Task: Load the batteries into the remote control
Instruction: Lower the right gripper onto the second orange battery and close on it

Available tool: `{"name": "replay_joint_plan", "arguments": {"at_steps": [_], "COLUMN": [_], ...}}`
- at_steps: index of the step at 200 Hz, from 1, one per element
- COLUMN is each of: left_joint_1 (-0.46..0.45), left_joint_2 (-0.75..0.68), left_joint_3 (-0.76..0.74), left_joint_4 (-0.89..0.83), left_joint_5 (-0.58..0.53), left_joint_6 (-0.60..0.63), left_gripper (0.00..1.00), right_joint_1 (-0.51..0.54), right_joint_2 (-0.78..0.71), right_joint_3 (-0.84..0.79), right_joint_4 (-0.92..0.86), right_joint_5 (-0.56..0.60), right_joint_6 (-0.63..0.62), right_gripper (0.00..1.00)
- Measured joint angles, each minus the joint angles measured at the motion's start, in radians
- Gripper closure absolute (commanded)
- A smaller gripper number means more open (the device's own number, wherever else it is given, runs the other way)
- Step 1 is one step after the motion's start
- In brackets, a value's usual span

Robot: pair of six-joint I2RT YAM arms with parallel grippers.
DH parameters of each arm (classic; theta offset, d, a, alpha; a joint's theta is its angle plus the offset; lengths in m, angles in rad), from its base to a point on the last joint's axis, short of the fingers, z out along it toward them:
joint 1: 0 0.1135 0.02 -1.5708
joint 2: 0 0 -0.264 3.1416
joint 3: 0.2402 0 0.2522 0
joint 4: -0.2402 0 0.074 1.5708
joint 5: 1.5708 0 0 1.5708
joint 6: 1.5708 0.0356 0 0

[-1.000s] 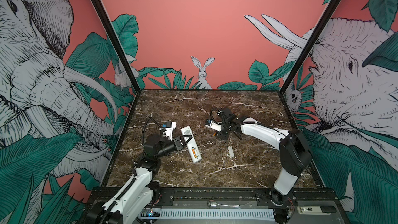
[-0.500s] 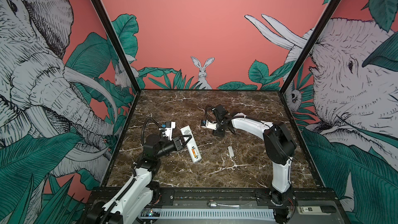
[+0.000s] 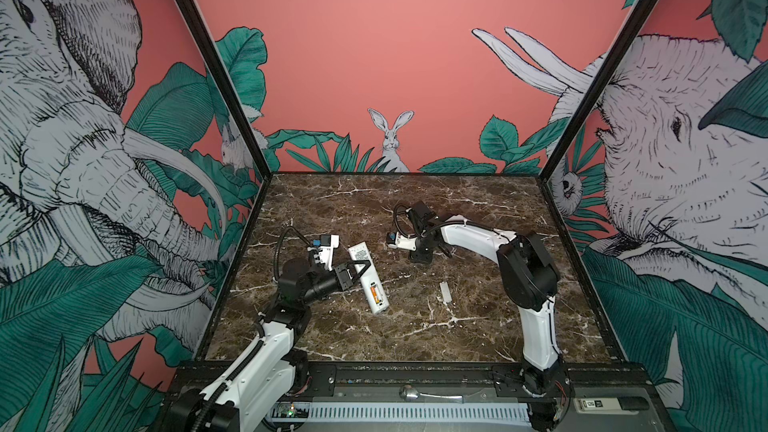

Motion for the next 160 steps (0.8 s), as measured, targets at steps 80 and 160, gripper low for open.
{"name": "replay_joint_plan", "arguments": {"at_steps": [80,160], "left_joint_1": [0.004,0.008], "left_joint_2": [0.013,0.013], "left_joint_3": [0.0,0.0], "left_joint_4": [0.014,0.014], "left_joint_5": [0.0,0.0], "left_joint_6": [-0.001,0.0], "left_gripper": [1.0,1.0], "right_joint_1": [-0.002,-0.002], "right_joint_2": [0.06,0.077], "right_joint_3": [0.051,0.078], "right_joint_4": [-0.053,-0.092], "right_joint_5": [0.004,0.009], "right_joint_6": [-0.012,-0.01], "right_gripper": [0.62,0.74]}}
